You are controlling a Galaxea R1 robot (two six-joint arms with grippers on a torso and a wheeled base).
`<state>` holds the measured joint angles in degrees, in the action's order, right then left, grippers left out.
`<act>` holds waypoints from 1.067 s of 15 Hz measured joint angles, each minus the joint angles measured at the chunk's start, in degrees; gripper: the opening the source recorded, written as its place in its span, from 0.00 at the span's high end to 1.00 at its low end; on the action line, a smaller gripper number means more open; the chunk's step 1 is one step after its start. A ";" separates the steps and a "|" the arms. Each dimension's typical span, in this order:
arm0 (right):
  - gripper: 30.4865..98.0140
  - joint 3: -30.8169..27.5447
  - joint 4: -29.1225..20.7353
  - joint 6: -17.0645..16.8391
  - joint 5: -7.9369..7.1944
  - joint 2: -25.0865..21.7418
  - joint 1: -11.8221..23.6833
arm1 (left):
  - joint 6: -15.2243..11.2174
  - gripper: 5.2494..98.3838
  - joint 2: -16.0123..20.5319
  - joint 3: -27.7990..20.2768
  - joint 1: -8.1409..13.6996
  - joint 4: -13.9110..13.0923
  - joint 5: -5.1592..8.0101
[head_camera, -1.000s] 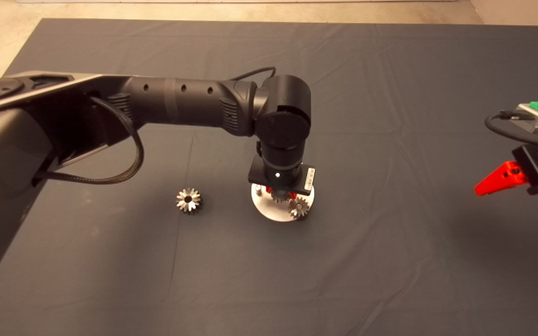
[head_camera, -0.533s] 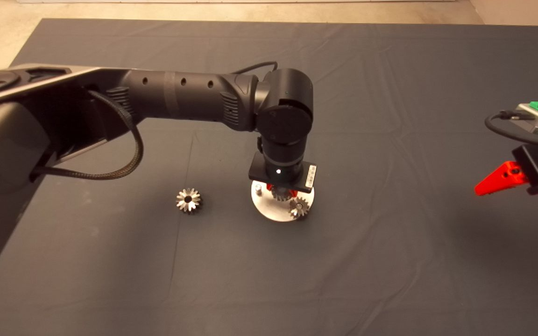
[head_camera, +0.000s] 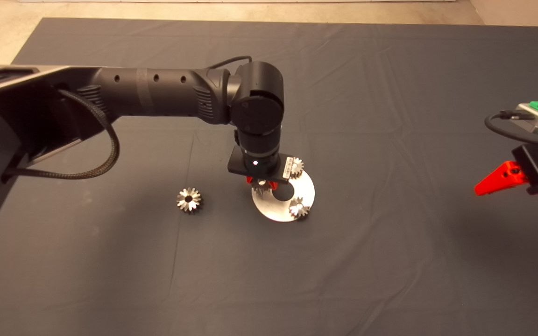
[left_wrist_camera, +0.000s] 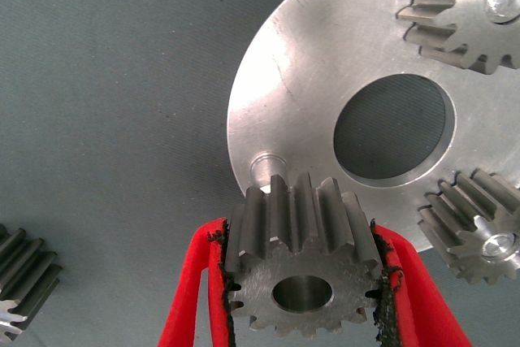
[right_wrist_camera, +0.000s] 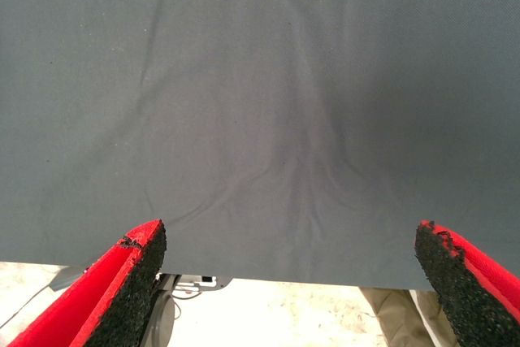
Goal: Remove an incorrectly installed larger gear and replace it with the correct smaller gear
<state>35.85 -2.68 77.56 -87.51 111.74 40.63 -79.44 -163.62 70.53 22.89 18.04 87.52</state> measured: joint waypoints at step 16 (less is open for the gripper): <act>0.25 0.98 0.01 0.00 -0.15 0.00 0.00 | -0.46 0.77 0.41 -0.74 -1.87 0.01 -0.09</act>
<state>36.83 -2.67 77.56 -87.66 111.74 40.63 -79.90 -163.21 69.79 21.03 18.05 87.43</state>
